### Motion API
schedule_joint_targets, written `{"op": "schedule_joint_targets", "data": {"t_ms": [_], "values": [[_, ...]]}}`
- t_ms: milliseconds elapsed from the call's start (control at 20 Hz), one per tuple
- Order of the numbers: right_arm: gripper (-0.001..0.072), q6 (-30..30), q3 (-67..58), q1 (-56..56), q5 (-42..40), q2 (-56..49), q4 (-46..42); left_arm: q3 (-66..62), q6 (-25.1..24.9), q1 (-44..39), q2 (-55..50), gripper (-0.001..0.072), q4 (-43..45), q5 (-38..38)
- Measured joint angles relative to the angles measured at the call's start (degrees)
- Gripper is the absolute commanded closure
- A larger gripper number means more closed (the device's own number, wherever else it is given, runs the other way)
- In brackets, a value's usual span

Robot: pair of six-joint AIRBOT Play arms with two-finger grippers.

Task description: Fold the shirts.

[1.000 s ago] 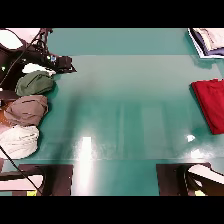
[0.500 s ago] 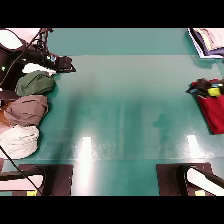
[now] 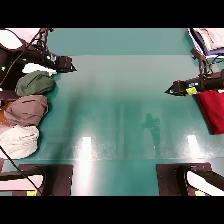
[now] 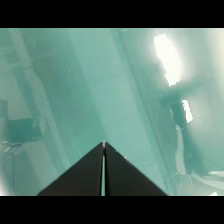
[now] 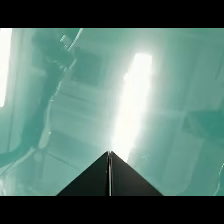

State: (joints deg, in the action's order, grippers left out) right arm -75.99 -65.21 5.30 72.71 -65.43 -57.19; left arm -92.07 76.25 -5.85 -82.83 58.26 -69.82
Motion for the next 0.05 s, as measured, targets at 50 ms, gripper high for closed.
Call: {"op": "schedule_joint_targets", "data": {"t_ms": [50], "values": [[0.0694, 0.00, 0.00, 0.17, 0.02, 0.00, 0.02, 0.00, -0.02, 0.00, 0.00, 0.0685, 0.00, 0.00]]}}
